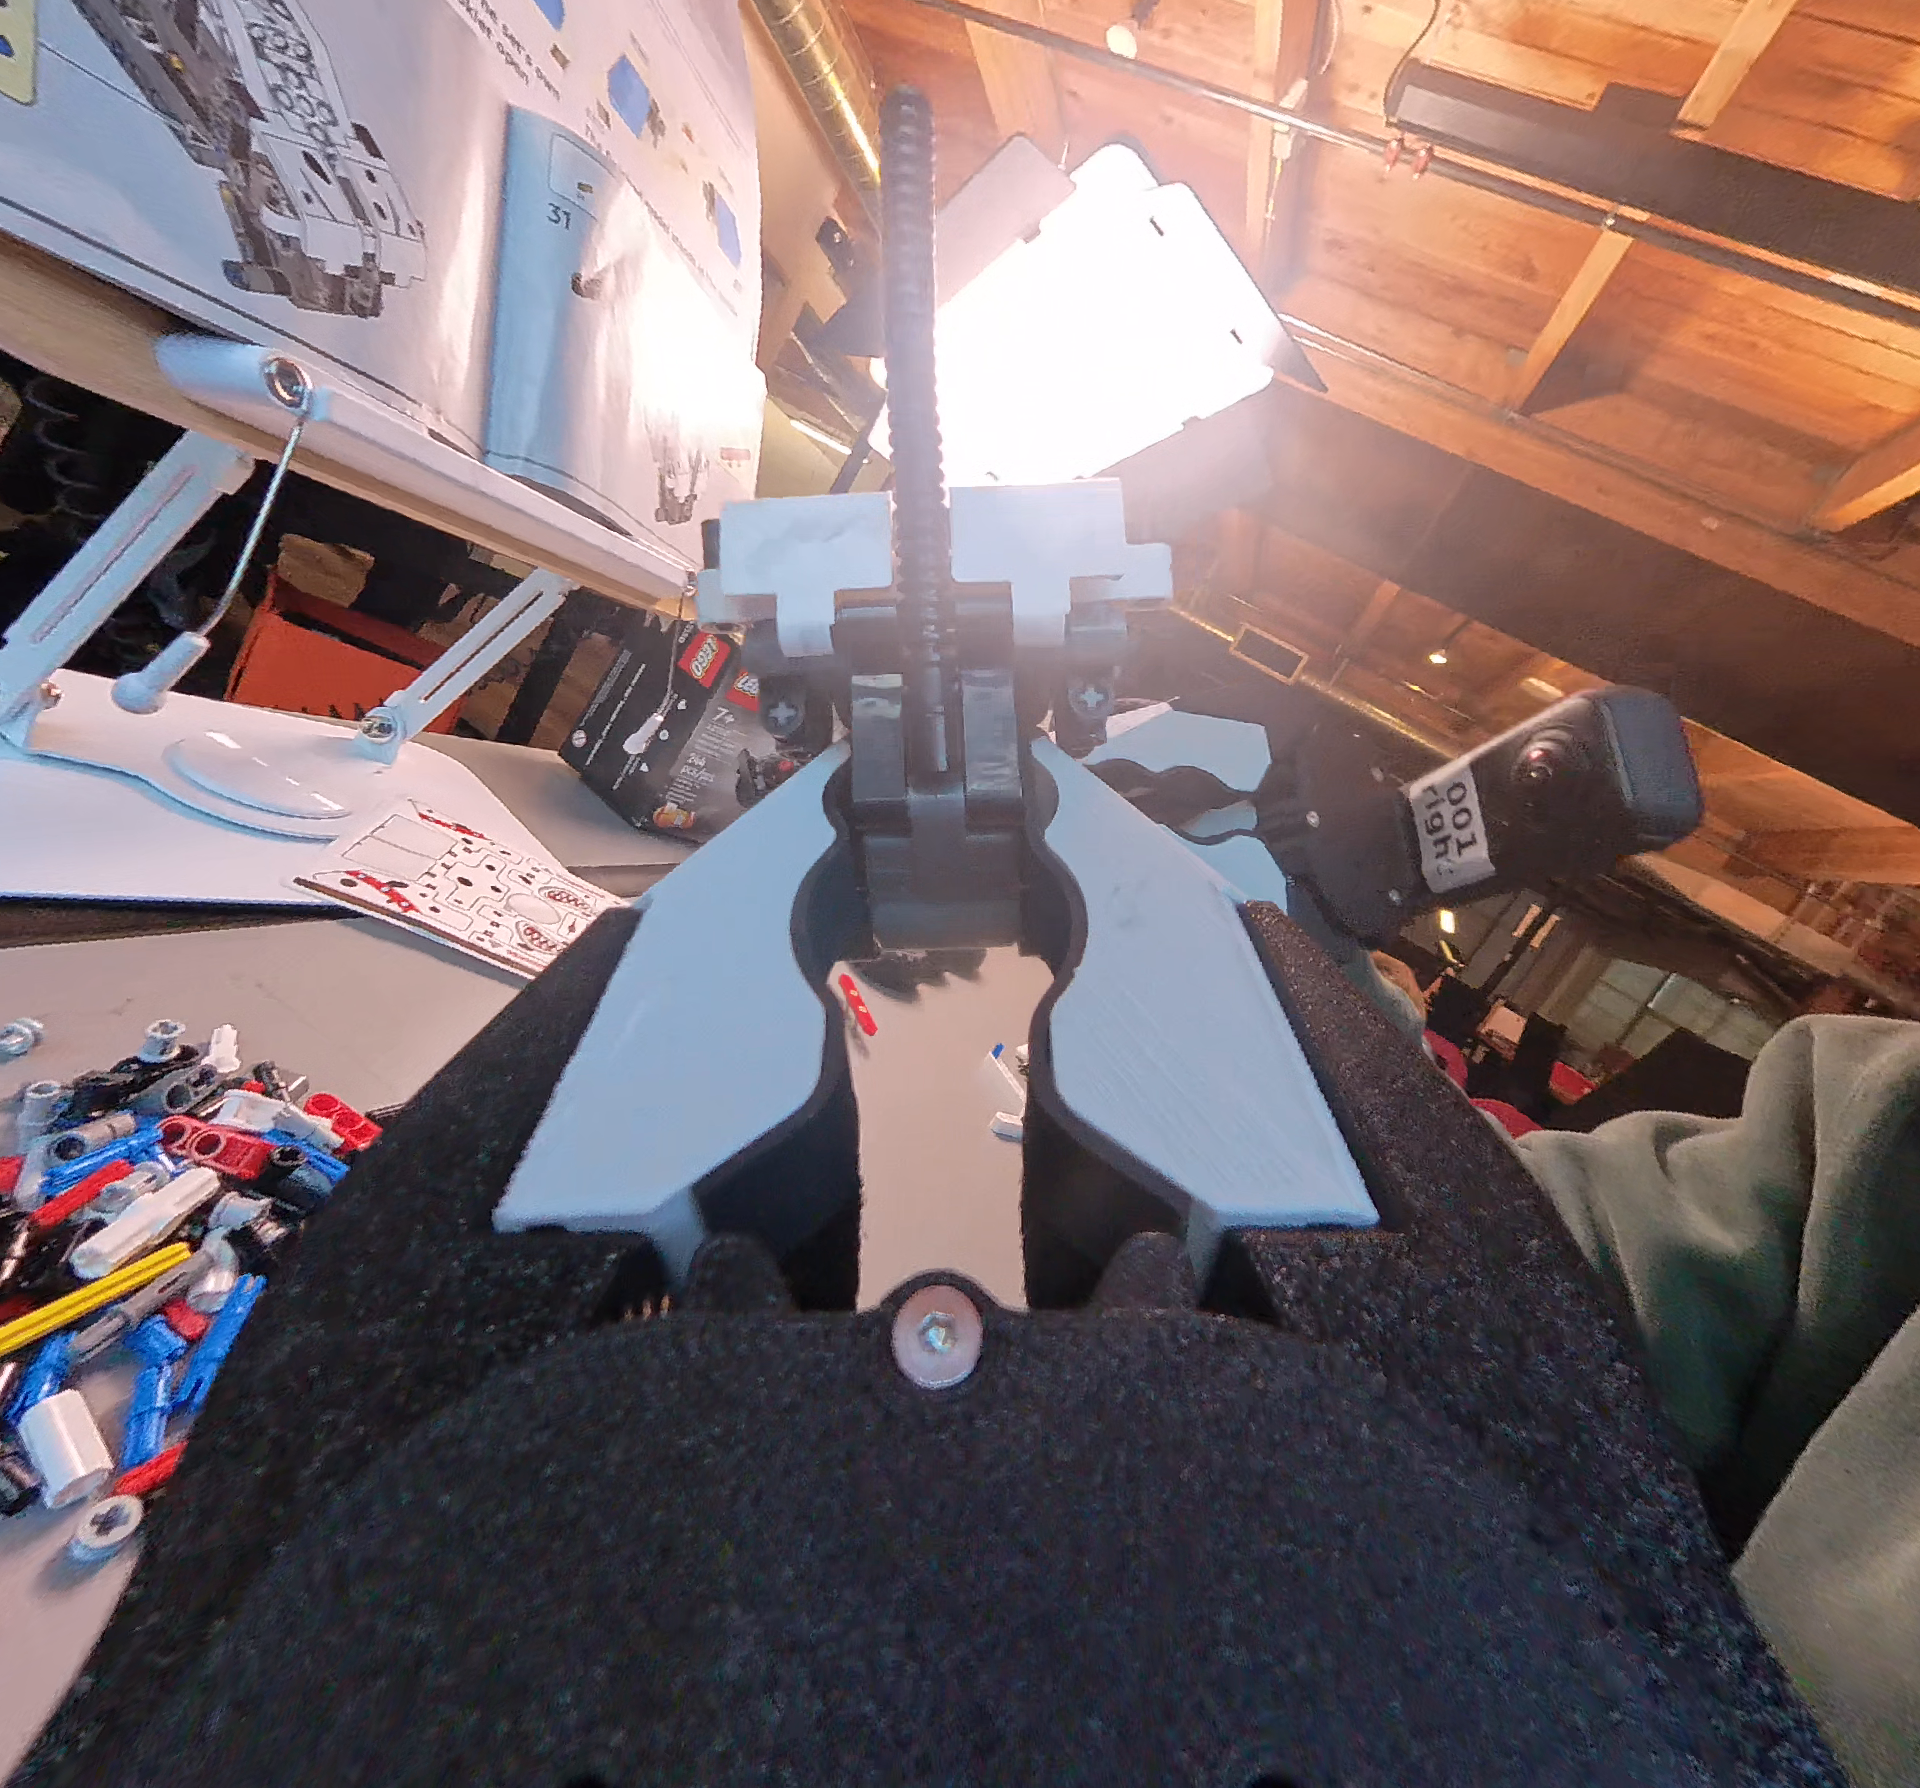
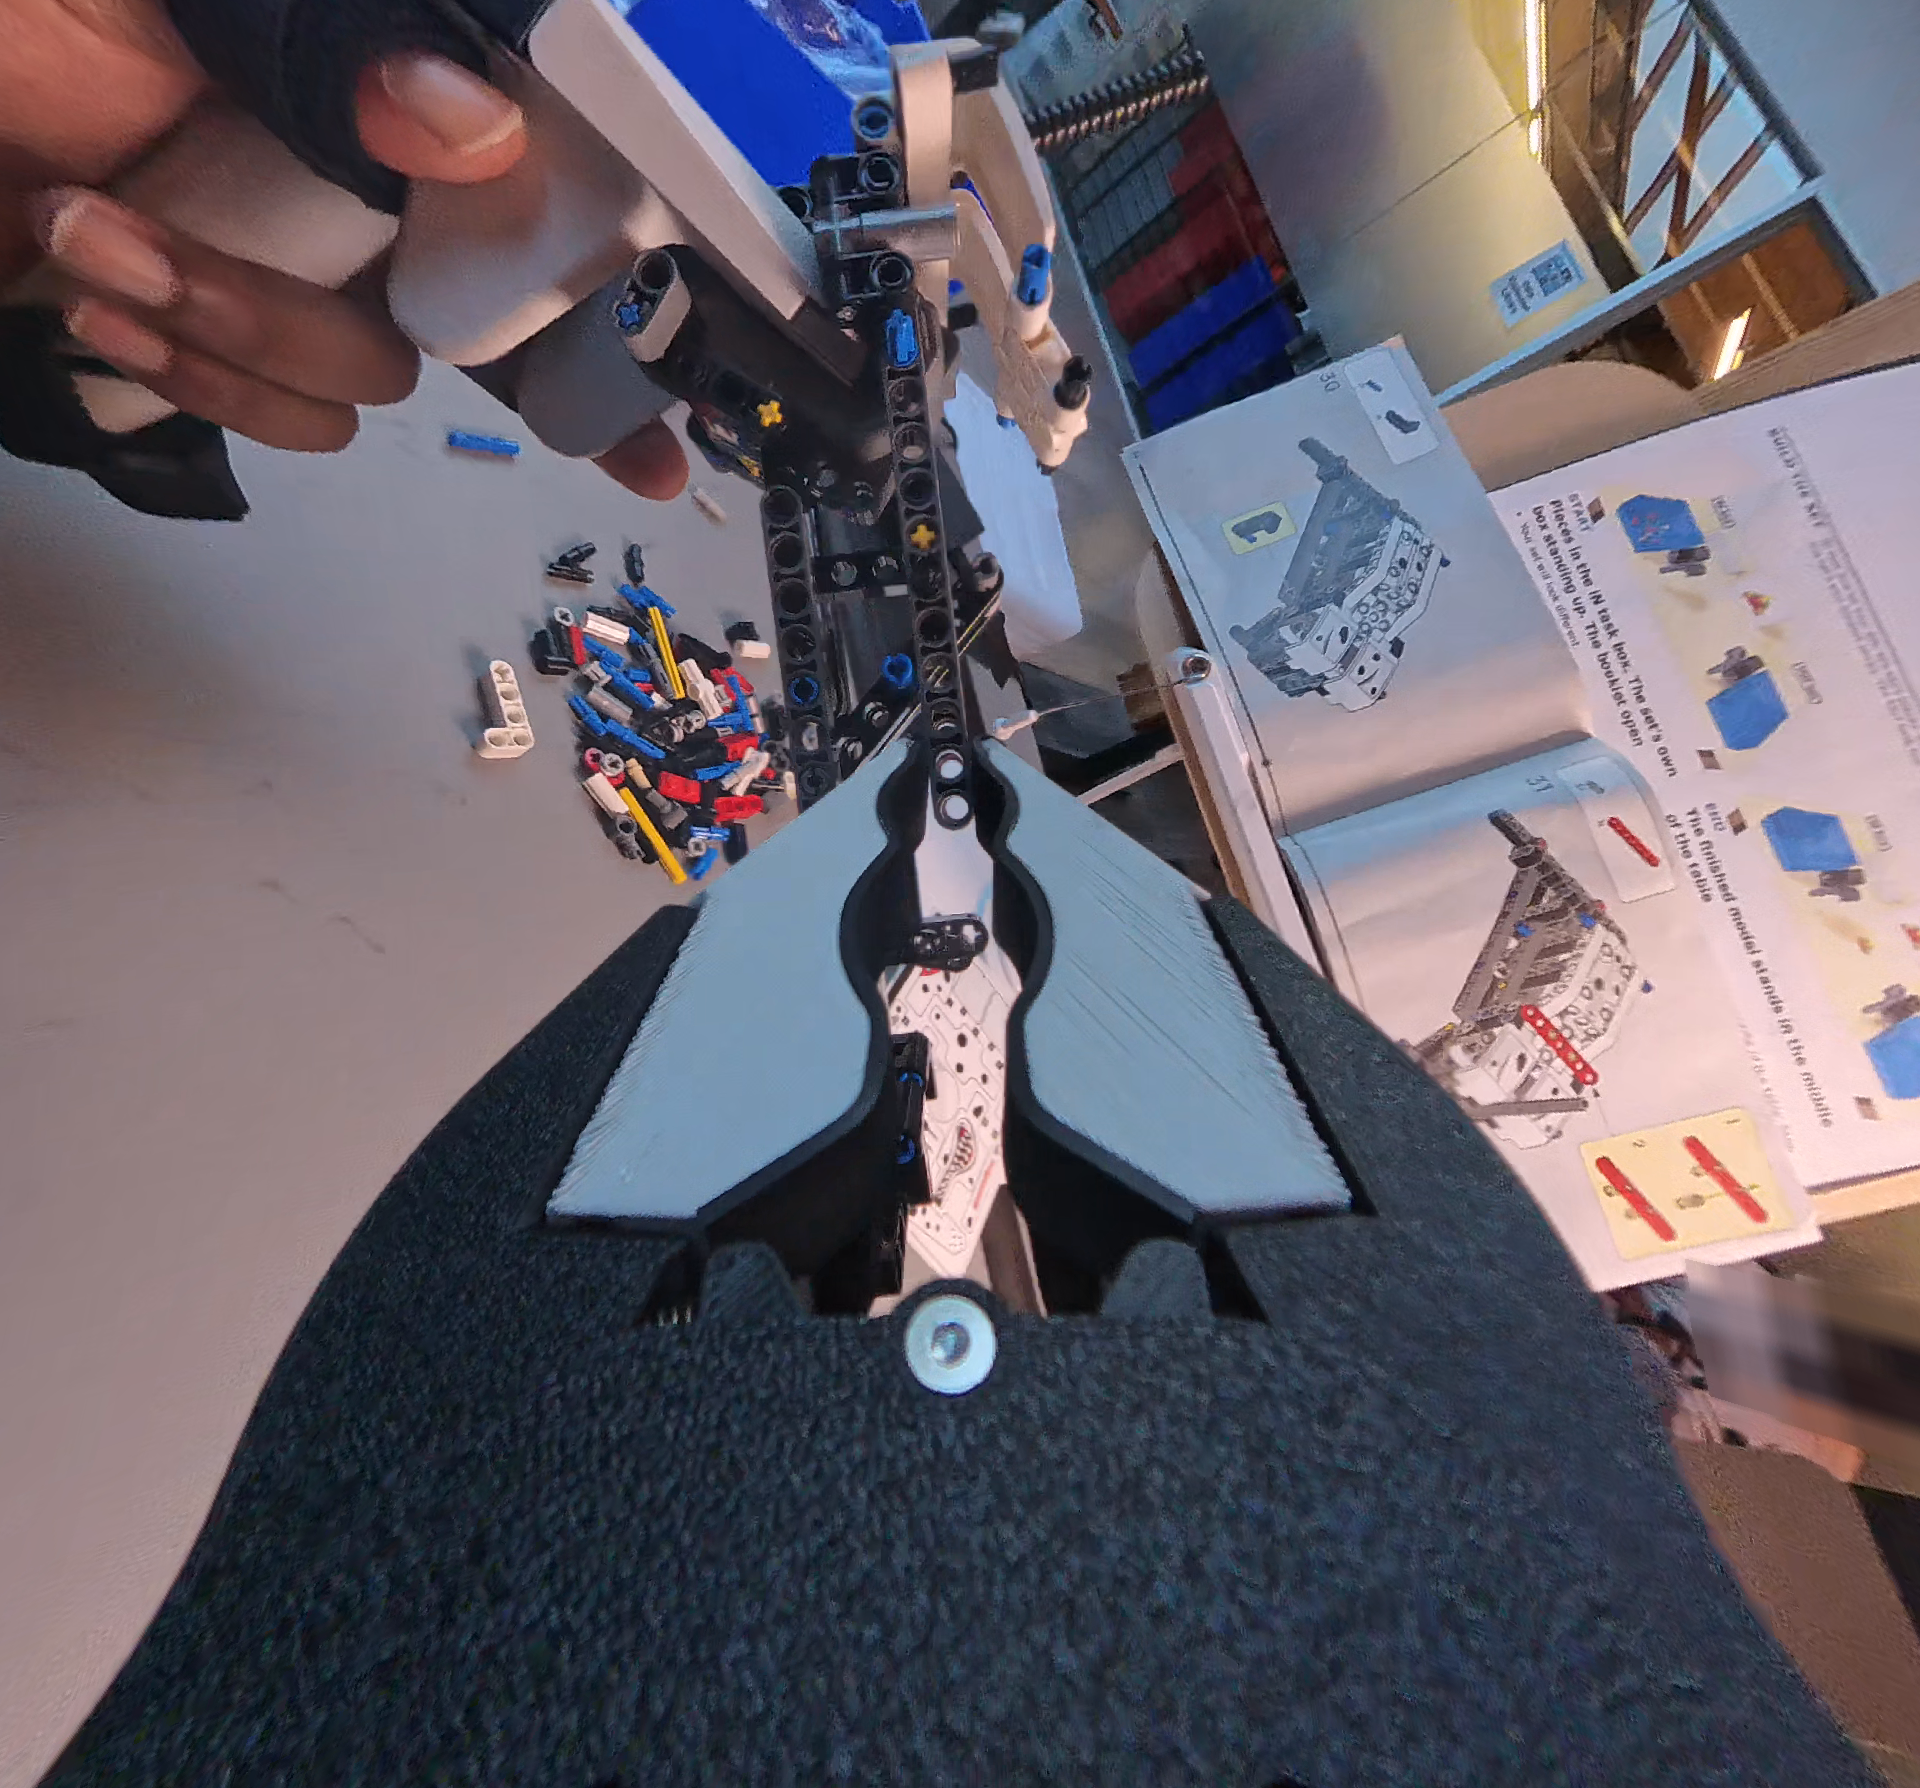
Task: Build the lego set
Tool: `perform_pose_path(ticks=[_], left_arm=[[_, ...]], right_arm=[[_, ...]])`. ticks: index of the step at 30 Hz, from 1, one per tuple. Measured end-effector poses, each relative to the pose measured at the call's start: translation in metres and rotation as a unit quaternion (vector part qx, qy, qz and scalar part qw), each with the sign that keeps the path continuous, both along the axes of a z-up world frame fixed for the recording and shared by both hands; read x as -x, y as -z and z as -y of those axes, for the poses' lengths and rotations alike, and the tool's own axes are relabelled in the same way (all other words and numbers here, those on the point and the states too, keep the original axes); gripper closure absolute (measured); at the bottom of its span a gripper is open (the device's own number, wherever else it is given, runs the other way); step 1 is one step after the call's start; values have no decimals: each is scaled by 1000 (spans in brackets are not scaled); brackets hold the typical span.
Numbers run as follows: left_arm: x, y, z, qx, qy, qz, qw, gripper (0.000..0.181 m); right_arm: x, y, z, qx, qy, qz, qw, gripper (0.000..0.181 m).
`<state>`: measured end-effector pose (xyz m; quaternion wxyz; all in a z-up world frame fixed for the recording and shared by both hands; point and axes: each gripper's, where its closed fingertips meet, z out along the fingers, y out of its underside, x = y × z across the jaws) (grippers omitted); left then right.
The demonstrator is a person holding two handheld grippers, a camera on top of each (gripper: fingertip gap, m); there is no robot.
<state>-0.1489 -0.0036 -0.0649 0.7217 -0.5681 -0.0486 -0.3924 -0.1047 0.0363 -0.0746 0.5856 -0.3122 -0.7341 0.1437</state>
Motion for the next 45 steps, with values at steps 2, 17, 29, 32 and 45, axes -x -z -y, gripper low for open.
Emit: perform_pose_path(ticks=[2, 17, 29, 32, 45], left_arm=[[1, 1, -2, 13, -16, -6, 1000, 155], [2, -22, 6, -5, -35, -1, 999, 155], [8, -7, 2, 6, -45, 16, 999, 155], [9, -7, 3, 2, -48, 21, 999, 155], [13, -6, 6, -2, -51, 37, 998, 156]], right_arm=[[1, 2, -2, -27, 3, -4, 1000, 174], [-7, -22, 16, -33, -29, -34, 998, 175], [-3, -6, 13, -34, -21, -5, 999, 174], [-3, -6, 15, -37, -24, -5, 999, 174], [-2, -4, 21, -46, -29, -2, 999, 173]])
